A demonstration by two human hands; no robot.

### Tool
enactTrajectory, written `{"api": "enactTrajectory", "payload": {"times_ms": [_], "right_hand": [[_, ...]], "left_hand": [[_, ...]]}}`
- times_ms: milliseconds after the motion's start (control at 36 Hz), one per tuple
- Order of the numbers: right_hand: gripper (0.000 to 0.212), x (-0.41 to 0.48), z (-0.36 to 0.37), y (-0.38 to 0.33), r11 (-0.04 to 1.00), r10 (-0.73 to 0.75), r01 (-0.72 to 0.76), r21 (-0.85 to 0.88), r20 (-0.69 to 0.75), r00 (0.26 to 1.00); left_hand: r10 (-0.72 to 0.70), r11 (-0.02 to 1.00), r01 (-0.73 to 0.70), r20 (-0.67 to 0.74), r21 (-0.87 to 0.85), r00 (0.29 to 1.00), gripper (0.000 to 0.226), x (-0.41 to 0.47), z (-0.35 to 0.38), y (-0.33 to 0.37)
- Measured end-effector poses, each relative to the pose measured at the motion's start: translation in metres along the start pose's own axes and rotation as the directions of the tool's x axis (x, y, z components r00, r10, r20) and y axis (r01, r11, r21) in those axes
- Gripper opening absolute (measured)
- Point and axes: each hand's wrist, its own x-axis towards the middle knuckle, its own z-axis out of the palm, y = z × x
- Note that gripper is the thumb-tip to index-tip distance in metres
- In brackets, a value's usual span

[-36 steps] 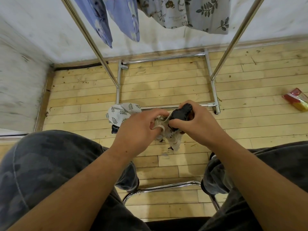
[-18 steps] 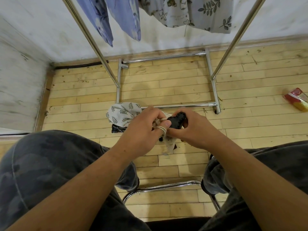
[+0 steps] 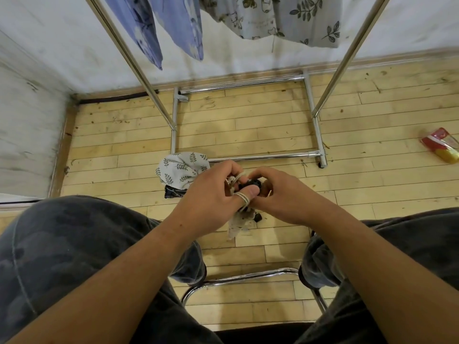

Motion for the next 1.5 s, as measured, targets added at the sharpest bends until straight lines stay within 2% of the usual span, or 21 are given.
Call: {"api": "enactTrajectory", "payload": {"times_ms": [83, 167, 278, 472, 639, 778, 833, 944, 1028, 1111, 1306, 1500], "right_hand": [[0.04, 0.001, -0.001, 0.0, 0.999, 0.044, -0.044, -0.002, -0.027, 0.999], [0.043, 0.001, -0.003, -0.001, 0.993, 0.077, -0.082, -0.08, -0.072, 0.994], [0.043, -0.001, 0.0, 0.001, 0.984, 0.076, -0.091, -0.152, -0.097, 0.992], [0.034, -0.001, -0.002, -0.002, 0.998, -0.01, 0.006, -0.057, -0.075, 0.997], [0.036, -0.003, -0.002, -0.006, 0.988, -0.154, 0.156, 0.018, -0.065, 0.986], [0.011, -0.001, 0.001, -0.003, 0.982, -0.183, 0.184, 0.048, -0.037, 0.982], [0.009, -0.001, 0.001, -0.004, 0.981, -0.186, 0.186, 0.048, 0.002, 0.983], [0.012, -0.001, 0.003, -0.007, 0.982, -0.183, 0.178, 0.068, 0.074, 0.98], [0.018, 0.0, 0.004, -0.005, 0.979, -0.203, 0.203, -0.003, 0.075, 0.976], [0.013, 0.0, 0.003, -0.004, 0.978, -0.203, 0.205, -0.04, 0.047, 0.978], [0.007, -0.002, 0.003, -0.007, 0.987, -0.158, 0.158, 0.006, 0.071, 0.985], [0.024, -0.003, 0.003, -0.009, 0.994, -0.103, 0.105, -0.039, 0.052, 0.993]], "left_hand": [[0.015, 1.0, -0.015, 0.028, -0.022, 0.999, 0.021, -0.002, 0.0, 0.003], [0.019, 0.997, -0.015, 0.047, -0.073, 0.999, 0.022, -0.004, 0.001, 0.005], [0.015, 0.999, -0.012, 0.073, -0.043, 0.997, 0.021, -0.004, 0.002, 0.006], [-0.021, 0.999, 0.02, -0.023, -0.05, 1.0, 0.017, 0.002, 0.002, 0.004], [-0.039, 0.998, 0.037, -0.052, -0.05, 0.998, 0.013, 0.002, 0.002, 0.001], [-0.01, 1.0, 0.009, -0.045, -0.026, 0.999, 0.013, 0.002, 0.003, 0.001], [0.005, 1.0, -0.005, -0.04, -0.013, 0.999, 0.013, 0.001, 0.003, 0.0], [-0.016, 1.0, 0.016, -0.054, -0.012, 0.998, 0.015, 0.002, 0.002, -0.002], [-0.018, 1.0, 0.016, -0.056, -0.024, 0.998, 0.016, 0.001, 0.002, -0.003], [-0.004, 1.0, 0.004, -0.043, -0.01, 0.999, 0.016, 0.0, 0.003, -0.004], [0.035, 0.999, -0.034, -0.047, 0.017, 0.998, 0.015, 0.002, 0.006, -0.011], [0.032, 0.999, -0.032, -0.083, 0.006, 0.996, 0.018, 0.006, 0.008, -0.012]]}}
